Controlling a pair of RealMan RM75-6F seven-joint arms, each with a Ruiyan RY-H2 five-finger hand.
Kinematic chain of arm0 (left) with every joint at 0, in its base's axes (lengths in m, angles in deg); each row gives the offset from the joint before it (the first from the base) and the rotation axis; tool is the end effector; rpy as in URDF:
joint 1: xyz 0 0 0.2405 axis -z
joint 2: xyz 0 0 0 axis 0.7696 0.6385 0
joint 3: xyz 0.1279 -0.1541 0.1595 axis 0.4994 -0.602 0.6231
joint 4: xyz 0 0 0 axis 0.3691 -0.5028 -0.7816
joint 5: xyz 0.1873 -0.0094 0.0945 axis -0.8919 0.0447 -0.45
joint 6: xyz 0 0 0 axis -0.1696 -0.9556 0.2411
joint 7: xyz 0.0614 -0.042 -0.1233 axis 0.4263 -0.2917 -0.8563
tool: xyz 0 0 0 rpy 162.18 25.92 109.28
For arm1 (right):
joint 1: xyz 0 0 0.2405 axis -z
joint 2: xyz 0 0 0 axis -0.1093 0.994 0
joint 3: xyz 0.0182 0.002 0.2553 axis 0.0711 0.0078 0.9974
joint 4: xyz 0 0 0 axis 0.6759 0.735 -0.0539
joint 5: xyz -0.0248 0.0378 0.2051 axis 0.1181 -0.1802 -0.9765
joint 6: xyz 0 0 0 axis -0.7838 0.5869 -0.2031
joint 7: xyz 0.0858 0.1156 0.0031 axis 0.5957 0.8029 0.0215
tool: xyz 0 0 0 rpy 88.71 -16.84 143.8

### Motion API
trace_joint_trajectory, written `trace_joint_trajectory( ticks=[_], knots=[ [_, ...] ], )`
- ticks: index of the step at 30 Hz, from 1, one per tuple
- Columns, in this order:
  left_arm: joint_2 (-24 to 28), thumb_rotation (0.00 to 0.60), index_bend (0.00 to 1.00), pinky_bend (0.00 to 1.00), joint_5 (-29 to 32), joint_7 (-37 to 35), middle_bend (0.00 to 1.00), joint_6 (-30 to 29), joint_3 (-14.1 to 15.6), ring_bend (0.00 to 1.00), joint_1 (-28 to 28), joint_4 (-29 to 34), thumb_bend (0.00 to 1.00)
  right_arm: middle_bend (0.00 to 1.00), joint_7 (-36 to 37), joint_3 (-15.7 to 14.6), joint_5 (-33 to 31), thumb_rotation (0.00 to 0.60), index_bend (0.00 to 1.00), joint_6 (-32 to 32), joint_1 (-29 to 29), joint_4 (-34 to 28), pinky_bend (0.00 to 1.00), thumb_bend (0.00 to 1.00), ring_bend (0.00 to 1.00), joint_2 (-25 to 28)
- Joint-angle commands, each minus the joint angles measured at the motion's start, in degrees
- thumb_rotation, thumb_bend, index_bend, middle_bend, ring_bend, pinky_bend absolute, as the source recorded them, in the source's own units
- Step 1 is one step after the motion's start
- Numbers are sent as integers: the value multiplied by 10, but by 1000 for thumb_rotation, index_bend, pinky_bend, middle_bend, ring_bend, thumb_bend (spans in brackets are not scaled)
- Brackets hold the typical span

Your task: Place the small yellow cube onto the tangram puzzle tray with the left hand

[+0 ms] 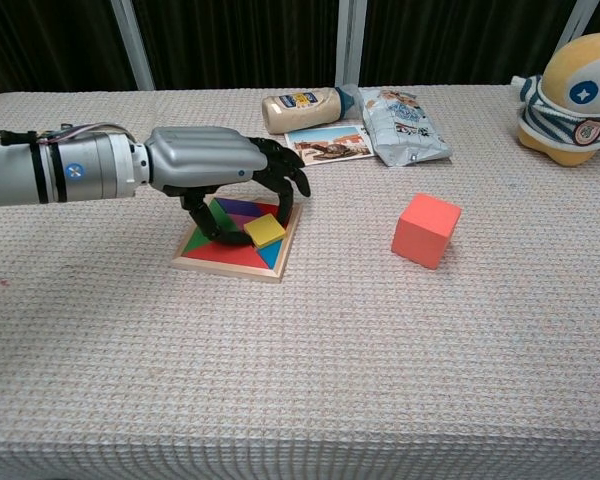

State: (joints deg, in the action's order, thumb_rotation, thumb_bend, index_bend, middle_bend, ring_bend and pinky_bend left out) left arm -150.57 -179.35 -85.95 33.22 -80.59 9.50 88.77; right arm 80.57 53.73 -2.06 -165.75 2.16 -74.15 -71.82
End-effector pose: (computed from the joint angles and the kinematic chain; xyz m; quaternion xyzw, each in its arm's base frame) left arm -0.1202 0.3789 -0.0695 -0.8905 -0.1935 -0.3622 0.1961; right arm -0.3279 -0.1841 0.1432 0.5015 -0.5063 0.4627 0.5273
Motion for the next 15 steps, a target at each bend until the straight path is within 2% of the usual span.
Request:
trace_joint_trajectory(
  ticks=[1, 15],
  knots=[
    [-1, 600, 433, 39, 1, -1, 155, -2, 0, 0, 1, -3, 335, 0, 2, 0, 0, 600, 0, 0, 0, 1, 0, 195, 0, 0],
    [-5, 600, 429, 39, 1, -7, 155, -12, 6, 0, 2, -18, 335, 0, 2, -1, 1, 600, 0, -2, 1, 0, 0, 196, 0, 2]
  ],
)
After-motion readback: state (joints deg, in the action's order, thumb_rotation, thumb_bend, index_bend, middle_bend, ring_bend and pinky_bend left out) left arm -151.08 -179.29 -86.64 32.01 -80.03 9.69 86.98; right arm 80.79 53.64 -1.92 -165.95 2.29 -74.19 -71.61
